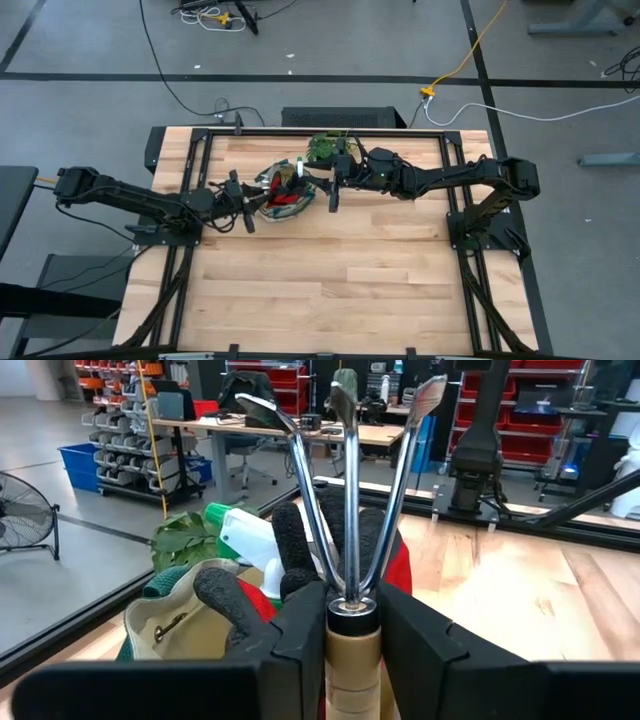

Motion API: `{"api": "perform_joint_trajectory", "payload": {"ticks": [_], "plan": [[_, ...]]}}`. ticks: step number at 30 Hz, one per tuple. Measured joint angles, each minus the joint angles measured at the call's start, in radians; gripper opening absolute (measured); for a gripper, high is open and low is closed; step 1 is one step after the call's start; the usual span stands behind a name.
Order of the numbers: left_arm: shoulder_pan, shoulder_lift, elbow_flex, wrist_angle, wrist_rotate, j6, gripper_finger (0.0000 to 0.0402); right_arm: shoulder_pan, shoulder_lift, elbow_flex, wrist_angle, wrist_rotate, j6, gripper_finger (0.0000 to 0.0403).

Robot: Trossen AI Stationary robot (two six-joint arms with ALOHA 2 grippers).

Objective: Pick & Place Garden tools in Gardening bag
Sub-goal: Put the brown hand rake into the gardening bag, then return to Home Position

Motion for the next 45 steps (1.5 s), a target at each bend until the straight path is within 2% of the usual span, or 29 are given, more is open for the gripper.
{"api": "perform_joint_trajectory", "payload": {"ticks": [8, 20, 28, 34, 45], "plan": [[0.0, 0.0, 0.0, 0.022, 0.0, 0.019, 0.011, 0.0, 0.0, 0.0, 0.0, 0.0, 0.0, 0.0155], [0.001, 0.0, 0.0, 0.041, -0.03, 0.023, 0.0183, 0.0, 0.0, 0.0, 0.001, 0.0, 0.0, 0.0155], [0.001, 0.0, 0.0, 0.09, -0.012, 0.04, 0.0179, 0.0, 0.0, 0.001, -0.077, 0.007, 0.0, 0.0155], [0.001, 0.002, 0.001, 0.091, -0.015, 0.058, 0.0177, 0.001, 0.009, 0.001, -0.204, 0.11, 0.038, 0.0155], [0.001, 0.002, 0.001, 0.082, 0.026, 0.053, 0.0177, 0.014, 0.087, 0.001, -0.212, 0.174, 0.052, 0.0155]]}}
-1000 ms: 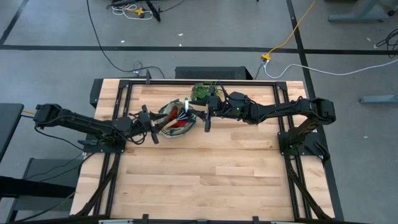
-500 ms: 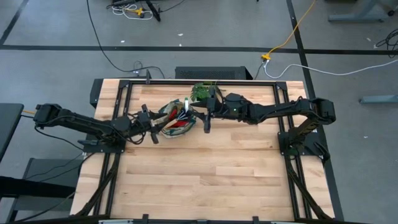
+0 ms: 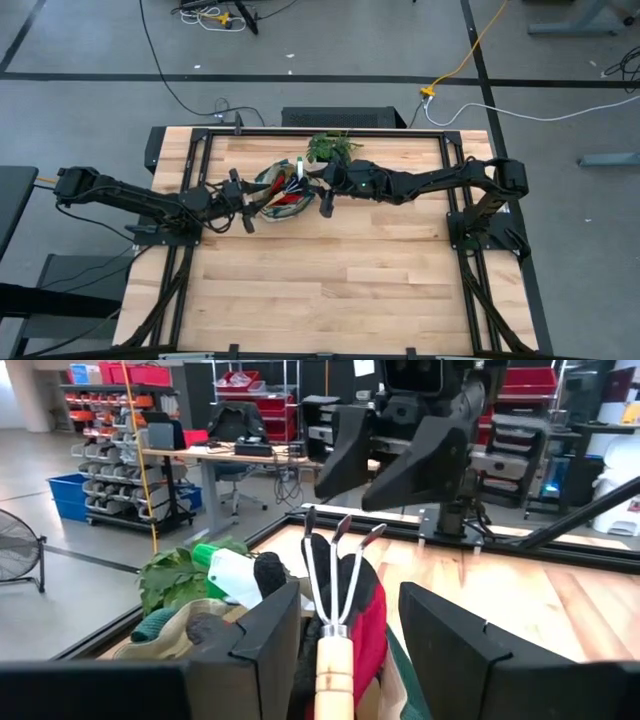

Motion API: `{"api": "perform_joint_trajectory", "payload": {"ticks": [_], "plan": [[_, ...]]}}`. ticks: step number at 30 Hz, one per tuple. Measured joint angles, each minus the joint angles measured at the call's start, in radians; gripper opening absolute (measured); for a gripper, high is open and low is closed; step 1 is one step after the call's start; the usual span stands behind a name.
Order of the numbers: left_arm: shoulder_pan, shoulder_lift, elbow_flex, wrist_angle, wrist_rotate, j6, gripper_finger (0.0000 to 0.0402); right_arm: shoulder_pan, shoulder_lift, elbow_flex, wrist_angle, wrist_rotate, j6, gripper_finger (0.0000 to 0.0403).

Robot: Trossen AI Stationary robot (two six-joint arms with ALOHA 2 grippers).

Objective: Pick & Place Garden tools in Gardening bag
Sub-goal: Return to Home Position

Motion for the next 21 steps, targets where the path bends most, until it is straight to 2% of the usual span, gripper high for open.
{"api": "perform_joint_trajectory", "payload": {"ticks": [8, 14, 21], "plan": [[0.0, 0.0, 0.0, 0.0, -0.002, 0.0, 0.0177, 0.025, 0.052, 0.001, 0.081, 0.011, 0.002, 0.0155], [0.001, 0.0, 0.0, 0.003, -0.004, 0.0, 0.0177, 0.038, 0.136, 0.0, 0.25, 0.01, 0.002, 0.0155], [0.001, 0.0, 0.0, 0.001, -0.004, 0.0, 0.0177, 0.032, 0.15, 0.0, 0.276, 0.045, -0.007, 0.0155]]}}
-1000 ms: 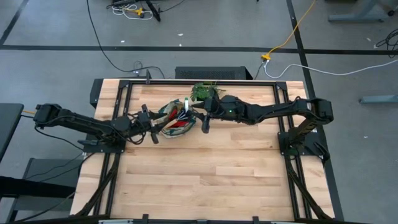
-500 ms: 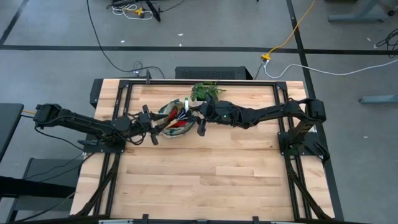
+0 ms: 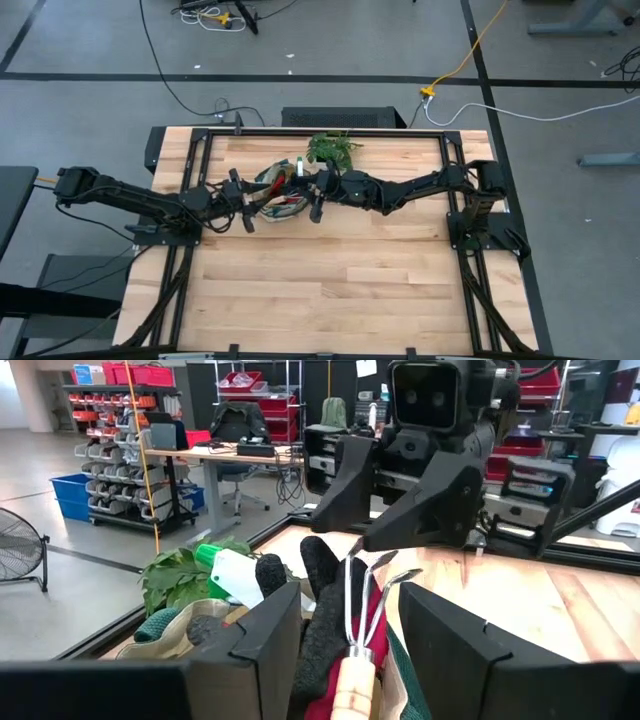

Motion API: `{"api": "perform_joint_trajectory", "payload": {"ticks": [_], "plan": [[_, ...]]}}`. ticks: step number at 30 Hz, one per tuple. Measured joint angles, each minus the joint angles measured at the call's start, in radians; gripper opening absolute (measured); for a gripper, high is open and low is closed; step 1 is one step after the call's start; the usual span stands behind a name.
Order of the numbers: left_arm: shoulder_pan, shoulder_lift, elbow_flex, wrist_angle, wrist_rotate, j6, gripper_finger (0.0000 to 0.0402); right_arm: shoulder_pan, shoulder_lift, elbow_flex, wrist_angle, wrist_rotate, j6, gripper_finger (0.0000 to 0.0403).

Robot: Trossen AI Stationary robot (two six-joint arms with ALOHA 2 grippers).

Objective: Pick & Place Garden tools in Gardening bag
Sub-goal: Return to Home Position

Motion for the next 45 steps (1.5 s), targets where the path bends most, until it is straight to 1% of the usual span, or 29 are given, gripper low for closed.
{"api": "perform_joint_trajectory", "payload": {"ticks": [2, 5, 9, 13, 19, 22, 30, 35, 38, 43, 45], "plan": [[0.0, 0.0, 0.0, 0.0, 0.0, 0.0, 0.0177, 0.0, -0.002, 0.0, 0.0, 0.006, -0.019, 0.0155], [0.0, 0.0, 0.0, -0.001, 0.0, 0.0, 0.0177, 0.0, -0.017, 0.0, 0.007, 0.048, -0.05, 0.0155], [0.0, 0.0, 0.0, -0.003, 0.0, 0.0, 0.0177, 0.0, -0.06, 0.0, -0.032, 0.078, -0.072, 0.0155], [0.0, 0.0, 0.0, -0.006, 0.0, 0.0, 0.0177, 0.0, -0.108, 0.002, -0.067, 0.078, -0.072, 0.0155], [0.0, 0.0, 0.0, -0.007, 0.0, -0.001, 0.0177, 0.0, -0.15, 0.002, -0.194, 0.079, -0.069, 0.0155], [0.0, 0.0, 0.0, -0.007, 0.0, -0.001, 0.0177, 0.0, -0.151, 0.002, -0.233, 0.078, -0.046, 0.0155], [0.0, 0.0, 0.0, -0.008, 0.0, 0.0, 0.0177, 0.032, -0.158, 0.002, -0.329, 0.078, -0.043, 0.0155], [0.0, 0.0, 0.0, -0.008, 0.0, 0.047, 0.0177, 0.063, -0.165, 0.002, -0.396, 0.078, -0.049, 0.0155], [-0.002, 0.0, 0.0, -0.008, 0.002, 0.049, 0.0177, 0.082, -0.167, 0.002, -0.429, 0.072, -0.051, 0.0155], [-0.023, -0.024, 0.0, -0.07, 0.003, 0.084, 0.0177, 0.117, -0.174, 0.002, -0.487, 0.016, -0.051, 0.0155], [-0.034, -0.051, 0.0, -0.113, 0.004, 0.082, 0.0177, 0.129, -0.186, 0.001, -0.505, 0.018, -0.051, 0.0155]]}}
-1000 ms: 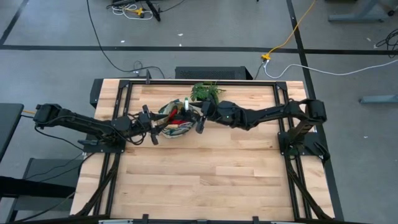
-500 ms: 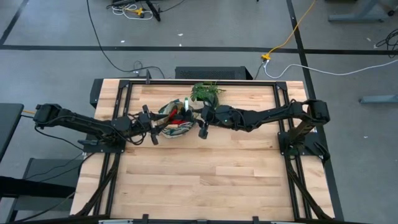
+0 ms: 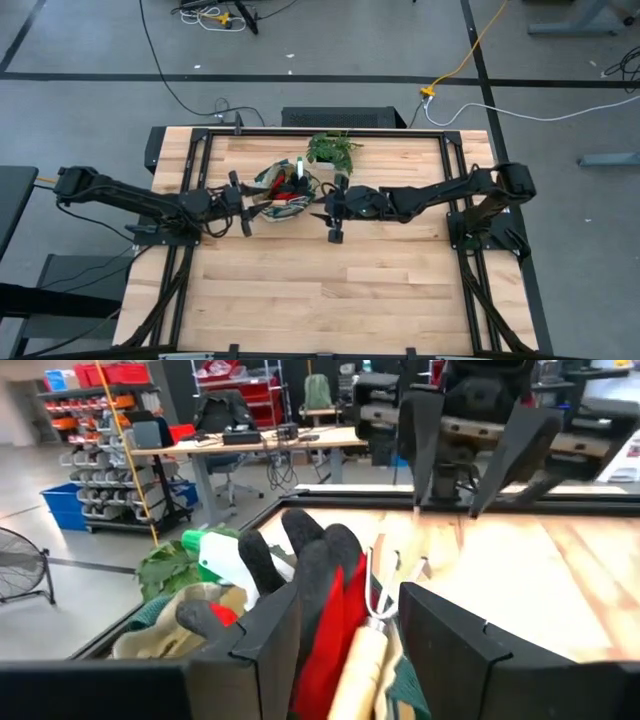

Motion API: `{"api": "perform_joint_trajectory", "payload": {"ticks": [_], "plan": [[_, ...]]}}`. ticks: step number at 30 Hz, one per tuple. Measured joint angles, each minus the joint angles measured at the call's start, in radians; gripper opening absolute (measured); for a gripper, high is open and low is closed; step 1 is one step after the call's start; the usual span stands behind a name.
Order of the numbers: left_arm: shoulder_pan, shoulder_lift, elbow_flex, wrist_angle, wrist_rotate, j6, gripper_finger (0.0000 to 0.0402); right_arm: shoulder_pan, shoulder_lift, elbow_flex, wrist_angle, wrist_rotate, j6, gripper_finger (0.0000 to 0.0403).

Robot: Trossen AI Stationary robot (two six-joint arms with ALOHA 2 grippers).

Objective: Pick & Place Garden tools in Gardening bag
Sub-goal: Return to Home Position

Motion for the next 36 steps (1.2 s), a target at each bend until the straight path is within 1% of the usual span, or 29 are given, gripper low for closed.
{"api": "perform_joint_trajectory", "payload": {"ticks": [2, 5, 11, 15, 18, 22, 23, 28, 31, 33, 35, 36], "plan": [[-0.012, -0.041, 0.0, -0.042, 0.0, -0.005, 0.0177, 0.01, -0.024, -0.019, -0.001, 0.011, 0.005, 0.0155], [-0.036, -0.129, 0.0, -0.145, -0.001, -0.01, 0.0177, 0.016, -0.081, -0.109, 0.077, 0.033, 0.028, 0.0155], [-0.085, -0.352, 0.0, -0.37, -0.026, -0.034, 0.0177, 0.022, -0.288, -0.431, 0.347, 0.027, 0.116, 0.0155], [-0.114, -0.499, 0.0, -0.519, -0.074, -0.05, 0.0177, 0.027, -0.423, -0.622, 0.552, 0.044, 0.131, 0.0155], [-0.135, -0.612, 0.0, -0.63, -0.084, -0.067, 0.0177, 0.029, -0.528, -0.737, 0.608, 0.081, 0.142, 0.0155], [-0.164, -0.743, 0.0, -0.801, -0.083, -0.094, 0.0177, 0.045, -0.65, -0.87, 0.663, 0.078, 0.148, 0.0155], [-0.168, -0.756, 0.0, -0.835, -0.087, -0.116, 0.0177, 0.048, -0.675, -0.903, 0.683, 0.078, 0.152, 0.0155], [-0.171, -0.739, 0.006, -0.836, -0.108, -0.183, 0.0177, 0.05, -0.74, -1.027, 0.833, 0.078, 0.189, 0.0155], [-0.17, -0.745, 0.006, -0.921, -0.11, -0.237, 0.0177, 0.05, -0.744, -1.034, 0.793, 0.079, 0.16, 0.0155], [-0.171, -0.746, -0.004, -0.966, -0.141, -0.277, 0.0177, 0.05, -0.744, -1.036, 0.775, 0.081, 0.169, 0.0155], [-0.171, -0.75, -0.01, -0.965, -0.183, -0.32, 0.0177, 0.05, -0.743, -1.036, 0.768, 0.091, 0.197, 0.0155], [-0.17, -0.749, -0.011, -0.961, -0.183, -0.333, 0.0177, 0.05, -0.742, -1.036, 0.769, 0.095, 0.204, 0.0155]]}}
